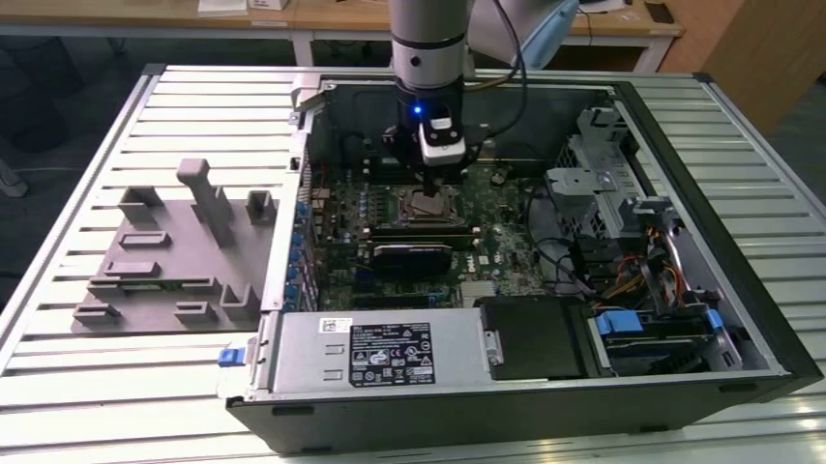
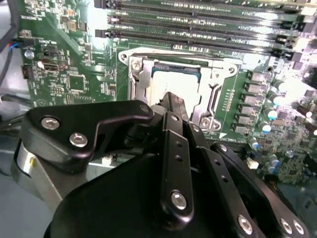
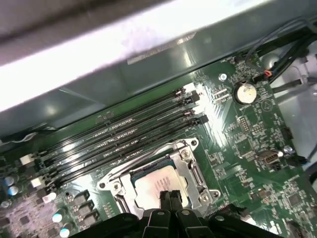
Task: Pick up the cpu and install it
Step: 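Install the first cpu locking lever, then install the second cpu locking lever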
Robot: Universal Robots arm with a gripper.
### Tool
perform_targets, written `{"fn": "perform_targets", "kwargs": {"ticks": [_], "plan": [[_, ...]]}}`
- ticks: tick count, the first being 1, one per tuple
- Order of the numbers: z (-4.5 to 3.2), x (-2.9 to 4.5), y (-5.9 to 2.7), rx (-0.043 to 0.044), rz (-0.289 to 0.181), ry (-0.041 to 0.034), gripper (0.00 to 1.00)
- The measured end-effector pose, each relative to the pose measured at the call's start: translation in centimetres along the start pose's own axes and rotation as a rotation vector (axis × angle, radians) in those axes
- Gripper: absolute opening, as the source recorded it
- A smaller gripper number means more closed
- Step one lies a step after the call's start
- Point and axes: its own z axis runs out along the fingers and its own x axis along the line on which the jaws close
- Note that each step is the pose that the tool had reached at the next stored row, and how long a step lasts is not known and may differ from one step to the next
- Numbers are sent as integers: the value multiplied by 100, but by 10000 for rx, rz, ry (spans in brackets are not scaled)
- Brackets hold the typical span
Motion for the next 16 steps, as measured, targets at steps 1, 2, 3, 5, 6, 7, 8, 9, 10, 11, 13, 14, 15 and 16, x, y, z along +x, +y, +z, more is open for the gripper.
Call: {"fn": "perform_targets", "kwargs": {"ticks": [1, 2, 3, 5, 6, 7, 8, 9, 10, 11, 13, 14, 15, 16], "plan": [[-7, -1, 0, 0, 0, 0, 11], [-7, -1, 0, -2, 0, 0, 11], [-7, -1, 0, -3, 0, -1, 11], [-9, -1, 0, -1, 0, 0, 11], [-11, -1, 0, 0, 0, 0, 11], [-11, -1, 0, -1, 0, 0, 11], [-11, -1, 0, 0, 0, 0, 11], [-11, -1, 0, -1, 0, 0, 11], [-11, -1, 0, -1, 0, 0, 11], [-11, -1, 0, 0, 0, 0, 11], [-12, -1, 0, 0, 0, 0, 11], [-12, -1, 0, 0, 0, 0, 11], [-16, -2, -1, 4, 0, 1, 11], [-23, -2, -1, 5, -1, 1, 11]]}}
